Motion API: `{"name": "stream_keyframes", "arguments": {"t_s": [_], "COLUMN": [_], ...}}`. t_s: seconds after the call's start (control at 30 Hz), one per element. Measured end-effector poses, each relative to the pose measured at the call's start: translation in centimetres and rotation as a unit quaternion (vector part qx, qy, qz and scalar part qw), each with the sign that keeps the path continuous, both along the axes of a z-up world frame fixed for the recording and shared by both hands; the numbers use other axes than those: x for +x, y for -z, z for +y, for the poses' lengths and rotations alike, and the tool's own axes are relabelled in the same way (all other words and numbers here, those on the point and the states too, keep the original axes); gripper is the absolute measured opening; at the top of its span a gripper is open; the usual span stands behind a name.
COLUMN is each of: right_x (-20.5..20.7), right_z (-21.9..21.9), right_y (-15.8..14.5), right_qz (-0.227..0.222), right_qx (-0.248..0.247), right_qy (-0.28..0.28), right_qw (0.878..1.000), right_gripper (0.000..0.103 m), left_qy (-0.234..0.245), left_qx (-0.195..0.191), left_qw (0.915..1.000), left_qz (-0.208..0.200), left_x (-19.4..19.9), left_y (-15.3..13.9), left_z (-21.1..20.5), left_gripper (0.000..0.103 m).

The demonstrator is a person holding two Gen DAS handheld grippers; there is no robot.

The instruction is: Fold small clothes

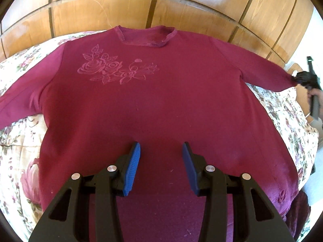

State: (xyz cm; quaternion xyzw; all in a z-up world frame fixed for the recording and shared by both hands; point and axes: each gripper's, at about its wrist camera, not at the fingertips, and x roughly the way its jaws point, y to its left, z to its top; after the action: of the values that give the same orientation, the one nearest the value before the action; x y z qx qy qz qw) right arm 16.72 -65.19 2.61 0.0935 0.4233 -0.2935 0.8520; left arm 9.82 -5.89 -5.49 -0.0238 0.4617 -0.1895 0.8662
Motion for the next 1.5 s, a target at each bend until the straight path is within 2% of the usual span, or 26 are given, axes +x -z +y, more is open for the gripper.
{"name": "stream_keyframes", "arguments": {"t_s": [0.03, 0.07, 0.1, 0.17, 0.2, 0.27, 0.37, 0.43, 0.47, 0.53, 0.57, 0.67, 0.77, 0.83, 0.9, 0.93, 0.97, 1.03, 1.07, 1.13, 1.17, 1.2, 1.23, 1.33, 1.4, 1.5], "right_x": [0.3, 0.4, 0.0, -1.3, -1.9, -4.1, -6.5, -6.9, -6.6, -5.5, -4.9, -2.5, -1.3, -1.8, -2.7, -3.0, -3.1, -2.9, -2.8, -3.3, -3.9, -4.5, -5.4, -6.9, -8.6, -11.7], "right_z": [0.0, -0.1, -0.2, -0.7, -0.9, -1.3, -1.6, -1.3, -0.9, 0.2, 0.5, 1.3, 1.7, 2.0, 3.2, 4.0, 4.5, 5.0, 5.0, 4.6, 4.5, 4.4, 5.0, 7.2, 9.8, 14.4], "right_y": [0.6, 1.3, 1.6, 1.8, 1.8, 2.0, 3.9, 5.8, 6.7, 8.3, 8.9, 10.3, 9.6, 7.5, 4.5, 3.3, 3.1, 3.8, 5.0, 6.7, 6.9, 7.0, 6.8, 6.0, 5.8, 5.8], "right_qz": [0.004, 0.000, -0.010, -0.037, -0.045, -0.075, -0.110, -0.118, -0.121, -0.122, -0.122, -0.116, -0.106, -0.122, -0.126, -0.104, -0.085, -0.043, -0.020, -0.022, -0.027, -0.034, -0.046, -0.043, -0.039, -0.023], "right_qx": [0.005, 0.020, 0.030, 0.049, 0.064, 0.124, 0.230, 0.293, 0.315, 0.331, 0.338, 0.347, 0.313, 0.284, 0.233, 0.192, 0.168, 0.138, 0.146, 0.188, 0.194, 0.198, 0.201, 0.202, 0.225, 0.275], "right_qy": [0.000, 0.003, 0.010, 0.023, 0.025, 0.040, 0.046, 0.038, 0.033, 0.025, 0.024, 0.023, 0.028, 0.021, 0.003, 0.001, 0.002, 0.000, 0.008, 0.021, 0.027, 0.029, 0.018, -0.032, -0.091, -0.194], "right_qw": [1.000, 1.000, 0.999, 0.998, 0.997, 0.989, 0.966, 0.948, 0.941, 0.935, 0.933, 0.930, 0.943, 0.951, 0.964, 0.976, 0.982, 0.990, 0.989, 0.982, 0.980, 0.979, 0.978, 0.978, 0.969, 0.941], "right_gripper": [0.014, 0.027, 0.049, 0.062, 0.063, 0.065, 0.064, 0.058, 0.054, 0.053, 0.049, 0.036, 0.011, 0.010, 0.010, 0.010, 0.010, 0.010, 0.011, 0.017, 0.027, 0.045, 0.052, 0.056, 0.058, 0.058], "left_qy": [-0.001, -0.002, -0.003, -0.005, -0.006, -0.007, -0.009, -0.013, -0.014, -0.015, -0.017, -0.023, -0.027, -0.026, -0.024, -0.023, -0.023, -0.023, -0.023, -0.025, -0.028, -0.036, -0.045, -0.077, -0.102, -0.130], "left_qx": [0.002, 0.002, 0.003, 0.004, 0.005, 0.005, 0.005, 0.004, 0.005, 0.007, 0.009, 0.010, 0.015, 0.016, 0.017, 0.017, 0.015, 0.013, 0.011, 0.006, 0.005, 0.005, 0.005, 0.009, 0.006, 0.008], "left_qw": [1.0000, 1.0000, 1.0000, 1.0000, 1.0000, 1.0000, 0.9999, 0.9999, 0.9999, 0.9999, 0.9998, 0.9997, 0.9995, 0.9995, 0.9996, 0.9996, 0.9996, 0.9996, 0.9996, 0.9996, 0.9995, 0.9994, 0.9989, 0.9968, 0.9946, 0.9914], "left_qz": [0.000, 0.001, 0.001, 0.000, -0.002, -0.003, -0.004, -0.002, -0.001, 0.001, 0.003, 0.006, 0.007, 0.008, 0.007, 0.008, 0.009, 0.011, 0.012, 0.013, 0.011, -0.002, -0.014, -0.022, -0.014, 0.003], "left_x": [0.0, 0.0, 0.0, -0.1, -0.1, -0.3, -0.5, -0.6, -0.7, -0.7, -0.8, -1.0, -1.2, -1.3, -1.5, -1.5, -1.6, -1.7, -1.8, -2.3, -2.6, -3.3, -3.9, -5.6, -6.8, -8.6], "left_y": [0.0, 0.0, -0.1, -0.1, -0.1, 0.0, 0.1, 0.1, 0.1, 0.0, -0.1, 0.0, 0.0, -0.2, -0.2, -0.2, -0.1, -0.1, -0.2, -0.8, -1.0, -1.6, -2.0, -2.8, -2.7, -2.2], "left_z": [0.0, 0.0, 0.0, 0.0, 0.0, 0.1, 0.1, 0.0, 0.0, 0.0, 0.0, 0.1, -0.1, -0.1, -0.1, -0.1, 0.0, 0.0, 0.1, 0.6, 0.8, 1.6, 2.3, 5.4, 7.7, 10.6], "left_gripper": [0.042, 0.042, 0.042, 0.042, 0.042, 0.042, 0.042, 0.042, 0.043, 0.043, 0.043, 0.043, 0.043, 0.043, 0.043, 0.043, 0.043, 0.043, 0.043, 0.046, 0.053, 0.064, 0.065, 0.065, 0.065, 0.065]}}
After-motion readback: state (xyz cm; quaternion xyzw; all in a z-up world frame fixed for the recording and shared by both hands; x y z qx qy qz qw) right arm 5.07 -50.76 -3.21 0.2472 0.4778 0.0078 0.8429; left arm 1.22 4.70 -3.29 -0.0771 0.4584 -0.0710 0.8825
